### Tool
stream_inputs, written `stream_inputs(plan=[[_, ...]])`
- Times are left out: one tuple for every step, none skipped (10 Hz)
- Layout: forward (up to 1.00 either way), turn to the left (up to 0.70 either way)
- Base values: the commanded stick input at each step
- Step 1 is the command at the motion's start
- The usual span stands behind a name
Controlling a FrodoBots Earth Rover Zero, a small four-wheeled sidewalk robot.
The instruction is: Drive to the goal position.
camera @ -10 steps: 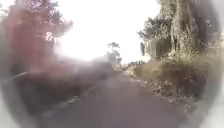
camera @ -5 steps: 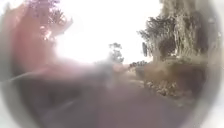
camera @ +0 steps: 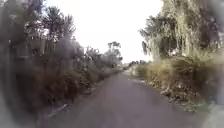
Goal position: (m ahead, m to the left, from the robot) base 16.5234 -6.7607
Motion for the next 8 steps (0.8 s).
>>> stream_inputs(plan=[[0.5, -0.5], [0.5, -0.5], [0.5, -0.5], [0.5, -0.5], [0.5, -0.5], [0.5, -0.5], [0.5, -0.18], [0.5, 0.0]])
